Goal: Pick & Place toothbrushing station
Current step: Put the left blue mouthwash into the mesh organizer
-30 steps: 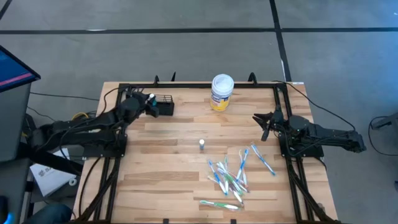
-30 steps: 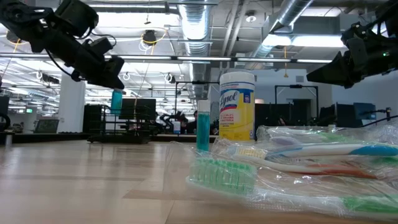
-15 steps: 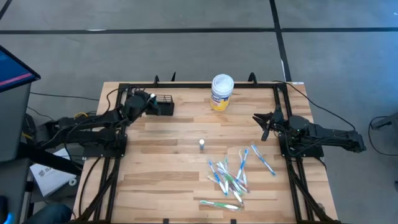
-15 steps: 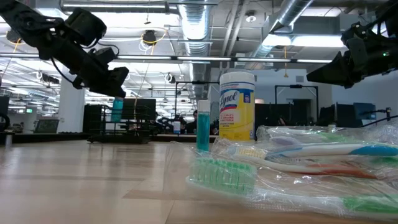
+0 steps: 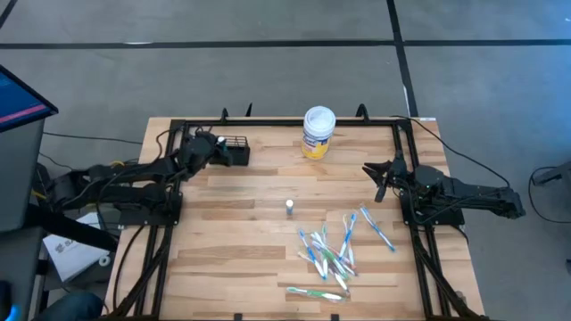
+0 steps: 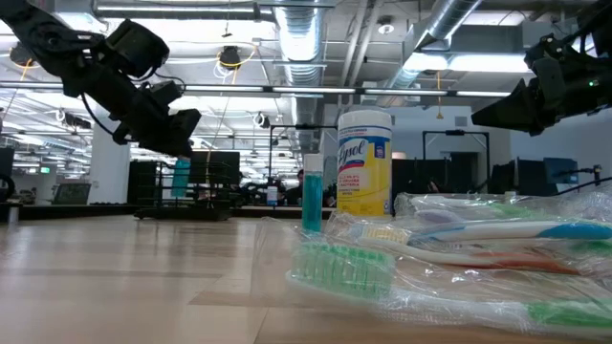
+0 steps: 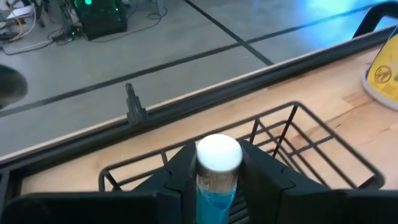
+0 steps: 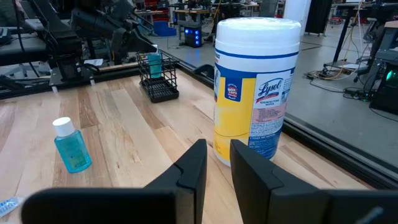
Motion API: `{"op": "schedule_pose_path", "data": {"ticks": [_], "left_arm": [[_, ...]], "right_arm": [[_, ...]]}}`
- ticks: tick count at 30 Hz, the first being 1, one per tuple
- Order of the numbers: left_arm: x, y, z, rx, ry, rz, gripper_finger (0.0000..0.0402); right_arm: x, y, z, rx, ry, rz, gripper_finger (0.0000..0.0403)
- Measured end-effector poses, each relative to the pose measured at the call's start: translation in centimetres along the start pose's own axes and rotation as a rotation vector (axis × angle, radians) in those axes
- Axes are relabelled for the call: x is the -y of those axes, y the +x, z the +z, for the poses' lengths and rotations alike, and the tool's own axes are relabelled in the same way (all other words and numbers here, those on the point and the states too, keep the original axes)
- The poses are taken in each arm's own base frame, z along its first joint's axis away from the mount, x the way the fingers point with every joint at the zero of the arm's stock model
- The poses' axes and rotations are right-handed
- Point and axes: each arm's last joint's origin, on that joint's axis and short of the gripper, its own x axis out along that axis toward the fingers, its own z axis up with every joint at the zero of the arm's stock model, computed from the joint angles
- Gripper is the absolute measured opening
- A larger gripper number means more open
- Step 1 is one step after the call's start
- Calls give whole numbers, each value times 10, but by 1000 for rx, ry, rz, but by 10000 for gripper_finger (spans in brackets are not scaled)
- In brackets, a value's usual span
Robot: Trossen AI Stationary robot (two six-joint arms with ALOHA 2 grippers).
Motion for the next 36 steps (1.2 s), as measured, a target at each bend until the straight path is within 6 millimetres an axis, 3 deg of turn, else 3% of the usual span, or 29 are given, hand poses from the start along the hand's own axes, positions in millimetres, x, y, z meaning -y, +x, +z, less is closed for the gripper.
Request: {"op": "schedule_pose_path", "data": {"ticks": [36], "left_arm": [[2,7,-6,-31,-2,22,100]], "right_arm": [[0,0,0,0,0,0,63]]}}
